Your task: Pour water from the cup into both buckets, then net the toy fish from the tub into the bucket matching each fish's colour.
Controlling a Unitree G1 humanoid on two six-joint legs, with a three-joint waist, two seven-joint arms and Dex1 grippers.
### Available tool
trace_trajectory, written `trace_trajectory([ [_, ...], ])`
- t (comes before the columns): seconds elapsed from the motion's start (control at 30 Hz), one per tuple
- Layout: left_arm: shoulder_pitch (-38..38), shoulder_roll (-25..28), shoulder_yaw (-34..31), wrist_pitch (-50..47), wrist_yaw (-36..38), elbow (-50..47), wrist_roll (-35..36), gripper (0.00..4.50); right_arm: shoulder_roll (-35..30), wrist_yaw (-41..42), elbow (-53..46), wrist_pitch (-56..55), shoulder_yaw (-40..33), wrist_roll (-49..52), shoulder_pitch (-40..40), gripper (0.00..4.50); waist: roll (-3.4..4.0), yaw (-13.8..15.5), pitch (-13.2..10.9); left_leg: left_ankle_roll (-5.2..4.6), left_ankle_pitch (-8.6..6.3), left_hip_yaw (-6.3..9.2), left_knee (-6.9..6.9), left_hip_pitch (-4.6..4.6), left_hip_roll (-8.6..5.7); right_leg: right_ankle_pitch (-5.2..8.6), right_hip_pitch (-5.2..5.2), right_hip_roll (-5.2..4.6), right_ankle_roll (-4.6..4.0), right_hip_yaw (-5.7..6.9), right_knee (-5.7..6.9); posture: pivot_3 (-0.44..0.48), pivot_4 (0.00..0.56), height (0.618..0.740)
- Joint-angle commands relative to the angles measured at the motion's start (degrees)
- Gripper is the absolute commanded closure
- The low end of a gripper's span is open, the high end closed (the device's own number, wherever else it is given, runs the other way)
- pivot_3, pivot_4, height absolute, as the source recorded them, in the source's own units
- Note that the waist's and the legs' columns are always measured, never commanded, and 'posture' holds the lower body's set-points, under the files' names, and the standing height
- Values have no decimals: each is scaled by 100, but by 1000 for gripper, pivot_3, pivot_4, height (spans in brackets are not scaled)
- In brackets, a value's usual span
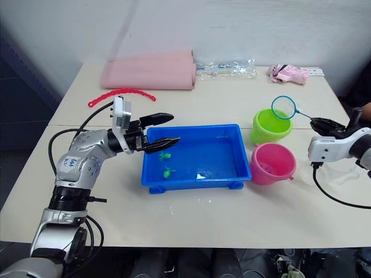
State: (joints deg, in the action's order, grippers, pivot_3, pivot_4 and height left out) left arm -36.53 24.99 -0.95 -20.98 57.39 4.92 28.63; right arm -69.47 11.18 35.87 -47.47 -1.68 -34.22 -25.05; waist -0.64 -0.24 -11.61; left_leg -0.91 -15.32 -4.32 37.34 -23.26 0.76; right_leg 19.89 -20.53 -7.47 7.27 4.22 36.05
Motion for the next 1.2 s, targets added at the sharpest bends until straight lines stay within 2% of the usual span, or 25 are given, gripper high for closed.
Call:
trace_trajectory([
  [0.03,30,84,-98,122,81,-171,26,137,-168,-272,186,-163,-46,104,-118,4500,0,0,0,0,0,0,0,0,0,0,0,0,0,0,0,0,150,740],
  [0.1,93,184,-151,187,123,-173,-1,137,-12,47,236,-249,-146,784,-174,4500,0,-2,0,0,0,-1,0,0,0,0,0,0,0,0,0,0,150,740],
  [0.13,172,269,-209,221,192,-201,25,137,198,647,123,-81,-210,1666,-168,4500,0,-2,0,0,0,-1,0,0,0,0,1,1,0,0,0,0,150,740],
  [0.2,261,366,-268,261,271,-232,72,137,425,1401,-26,151,-269,2717,-150,4500,-4,-46,-2,1,0,1,-1,2,6,0,5,8,0,1,-5,0,150,740],
  [0.23,409,493,-400,244,389,-294,190,137,618,2187,-579,736,-302,3800,-25,4500,-3,-55,-2,1,0,3,-2,6,9,0,13,13,0,2,-7,0,150,740],
  [0.3,656,697,-666,190,563,-372,405,137,844,3214,-1681,1957,-312,5358,179,4500,-3,-107,-2,1,0,6,-3,7,11,0,12,12,0,3,-5,0,150,740],
  [0.33,754,776,-783,162,621,-397,495,137,910,3540,-2177,2545,-323,5914,262,4500,-2,-126,-2,1,0,9,-5,7,12,0,13,12,0,4,-1,0,150,740],
  [0.4,1032,1030,-972,235,756,-412,494,137,854,4026,-3022,3456,-121,6323,388,4500,2,-139,-4,0,0,13,-8,6,15,0,11,11,-1,7,19,0,150,740],
  [0.53,1558,1465,-1275,429,946,-450,410,137,936,4515,-3987,4637,353,6300,306,4500,1,-112,-4,-6,-4,19,3,6,12,0,15,-3,-2,14,22,0,150,740],
  [0.63,1877,1710,-1372,536,1089,-512,357,137,1133,4719,-4177,4984,711,5913,23,4500,1,-67,-4,-13,-10,21,8,4,4,0,15,-17,-1,16,0,0,150,740],
  [0.73,2146,1884,-1406,721,1186,-547,277,137,1351,4858,-4042,5141,1128,5324,-310,4500,1,-10,-4,-10,-14,21,7,2,3,-1,10,-21,-2,15,-1,0,150,740],
  [0.8,2391,2016,-1407,820,1314,-627,228,137,1547,5048,-3713,4707,1574,4607,-619,4500,0,-21,-3,-4,-16,20,2,-2,7,0,3,-22,-3,13,-4,0,150,740],
  [0.93,2642,2165,-1355,780,1362,-828,235,137,2102,5233,-3040,4495,2085,3890,-1201,4500,0,-60,-3,-2,-15,9,-11,-2,7,2,-9,-10,-7,10,-3,0,150,740],
  [1.07,2704,2221,-1361,641,1279,-989,287,137,2680,5343,-2687,4368,2304,3628,-1487,4500,0,-96,-3,-2,-14,5,-9,-4,6,2,-11,-9,-7,8,2,0,150,740],
  [1.2,2754,2255,-1362,496,1218,-1162,304,137,3223,5434,-2744,4568,2377,3679,-1454,4500,-1,-136,-3,-2,-14,7,-9,-3,7,2,-9,-7,-7,9,28,0,150,740],
])
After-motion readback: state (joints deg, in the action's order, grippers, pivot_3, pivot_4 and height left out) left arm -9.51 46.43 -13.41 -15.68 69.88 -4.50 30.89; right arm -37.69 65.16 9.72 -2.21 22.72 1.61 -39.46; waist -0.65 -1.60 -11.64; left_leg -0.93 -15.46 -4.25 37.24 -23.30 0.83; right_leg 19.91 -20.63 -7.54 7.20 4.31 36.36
